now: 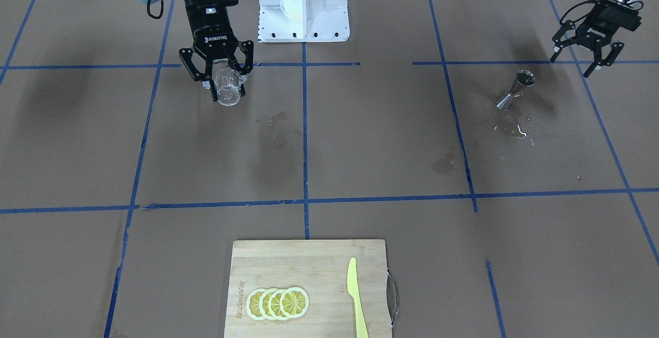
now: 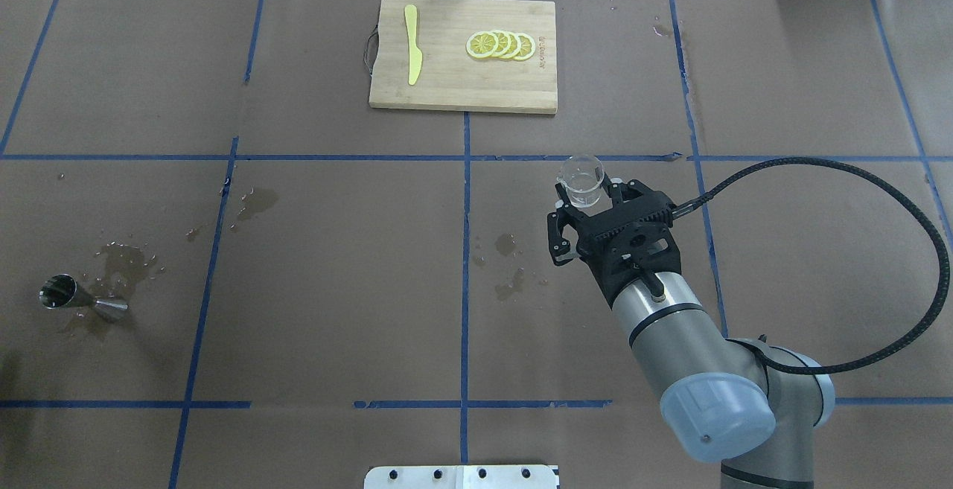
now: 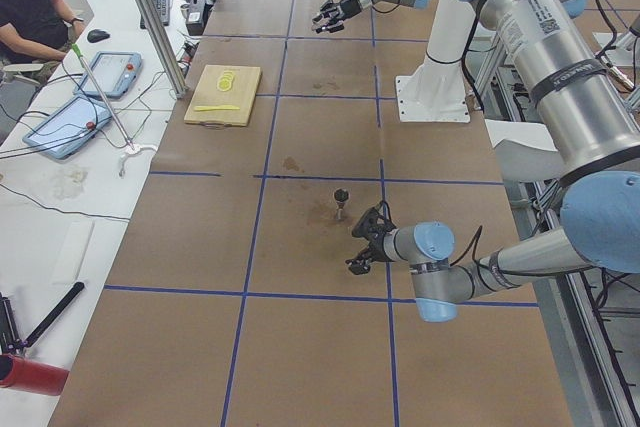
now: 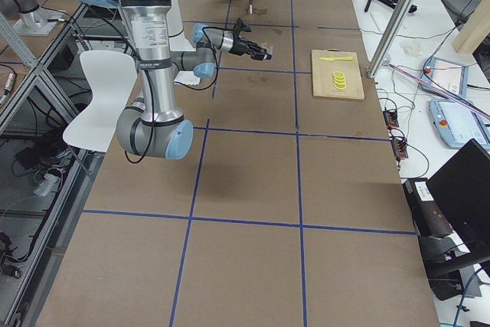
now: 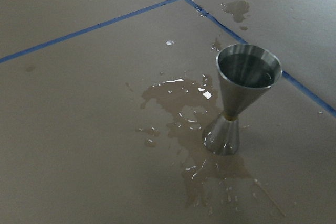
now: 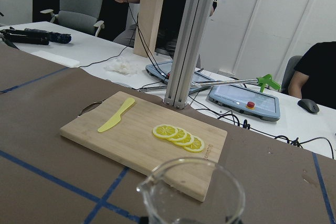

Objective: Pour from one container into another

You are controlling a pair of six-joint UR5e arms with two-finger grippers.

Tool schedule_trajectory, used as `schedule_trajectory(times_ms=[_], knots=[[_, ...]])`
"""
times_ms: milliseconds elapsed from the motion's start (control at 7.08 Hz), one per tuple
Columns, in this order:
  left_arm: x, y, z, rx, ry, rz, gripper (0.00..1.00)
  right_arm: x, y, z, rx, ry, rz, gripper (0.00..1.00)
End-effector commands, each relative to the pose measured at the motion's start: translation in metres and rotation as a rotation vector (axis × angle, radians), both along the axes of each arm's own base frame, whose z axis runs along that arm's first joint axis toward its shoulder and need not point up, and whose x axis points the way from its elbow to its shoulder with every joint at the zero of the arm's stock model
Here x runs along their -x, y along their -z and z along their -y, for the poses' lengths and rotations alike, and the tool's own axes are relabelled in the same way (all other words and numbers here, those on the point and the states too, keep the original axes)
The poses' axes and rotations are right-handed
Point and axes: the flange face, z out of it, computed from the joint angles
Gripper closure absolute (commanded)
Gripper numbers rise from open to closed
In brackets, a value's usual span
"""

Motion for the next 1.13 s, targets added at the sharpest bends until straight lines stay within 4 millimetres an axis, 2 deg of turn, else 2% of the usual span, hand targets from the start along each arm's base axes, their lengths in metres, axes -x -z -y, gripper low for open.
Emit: schedule_trajectory(times_ms=[0,141,283,424,565,707,848,989], knots=[[0.019,0.017,0.124,-0.033,0.009,0.171,0.0,-0.008,-0.023,0.002,0.063,-0.028,0.065,1.0],[0.023,0.037,0.174,-0.022,0.013,0.207,0.0,-0.012,-0.029,0.002,0.071,-0.033,0.065,1.0],[0.03,0.054,0.213,0.043,0.008,0.21,0.0,-0.015,-0.041,0.0,0.11,-0.049,0.114,1.0],[0.048,0.075,0.251,0.135,0.02,0.195,0.0,-0.021,-0.055,-0.001,0.134,-0.06,0.171,1.0],[0.067,0.081,0.259,0.219,0.006,0.16,0.0,-0.035,-0.086,-0.004,0.133,-0.058,0.184,1.0],[0.07,0.083,0.259,0.243,-0.018,0.134,0.0,-0.049,-0.12,-0.008,0.136,-0.058,0.178,1.0],[0.066,0.085,0.257,0.272,-0.07,0.09,0.0,-0.049,-0.146,-0.007,0.15,-0.068,0.155,1.0],[0.064,0.098,0.258,0.31,-0.111,0.053,0.0,-0.048,-0.168,-0.006,0.195,-0.093,0.189,1.0]])
